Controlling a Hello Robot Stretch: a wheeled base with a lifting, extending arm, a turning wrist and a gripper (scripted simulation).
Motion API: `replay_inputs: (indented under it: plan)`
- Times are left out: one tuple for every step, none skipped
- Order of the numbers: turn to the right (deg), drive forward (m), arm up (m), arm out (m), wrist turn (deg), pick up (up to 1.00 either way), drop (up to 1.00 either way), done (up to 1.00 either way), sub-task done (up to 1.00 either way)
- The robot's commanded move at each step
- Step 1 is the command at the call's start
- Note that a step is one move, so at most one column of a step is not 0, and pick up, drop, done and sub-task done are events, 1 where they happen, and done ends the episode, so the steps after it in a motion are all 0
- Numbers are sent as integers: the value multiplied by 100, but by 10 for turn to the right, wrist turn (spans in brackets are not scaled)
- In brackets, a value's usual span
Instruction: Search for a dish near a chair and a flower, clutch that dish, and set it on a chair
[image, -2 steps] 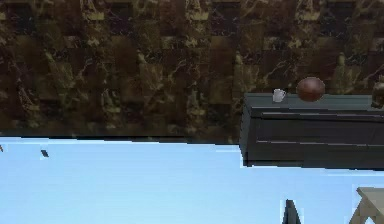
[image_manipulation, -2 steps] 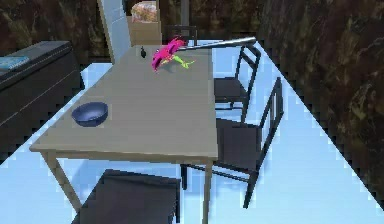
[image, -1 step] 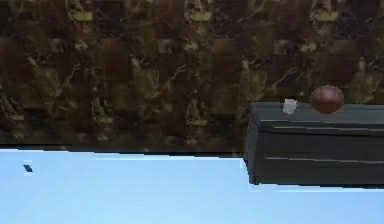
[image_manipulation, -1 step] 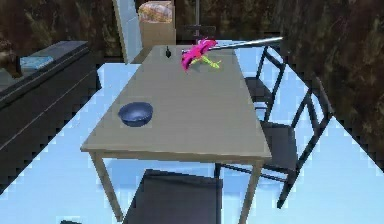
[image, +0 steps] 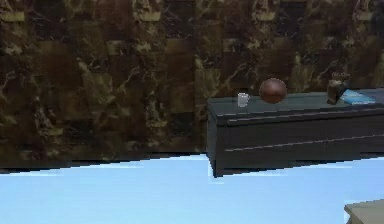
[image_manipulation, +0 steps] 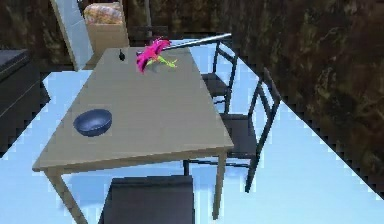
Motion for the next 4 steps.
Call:
replay_inputs:
  plan:
    - [0,40,0,0,0,0,0,0,0]
    - [420,0,0,0,0,0,0,0,0]
    - [0,45,0,0,0,0,0,0,0]
    - [-150,0,0,0,0,0,0,0,0]
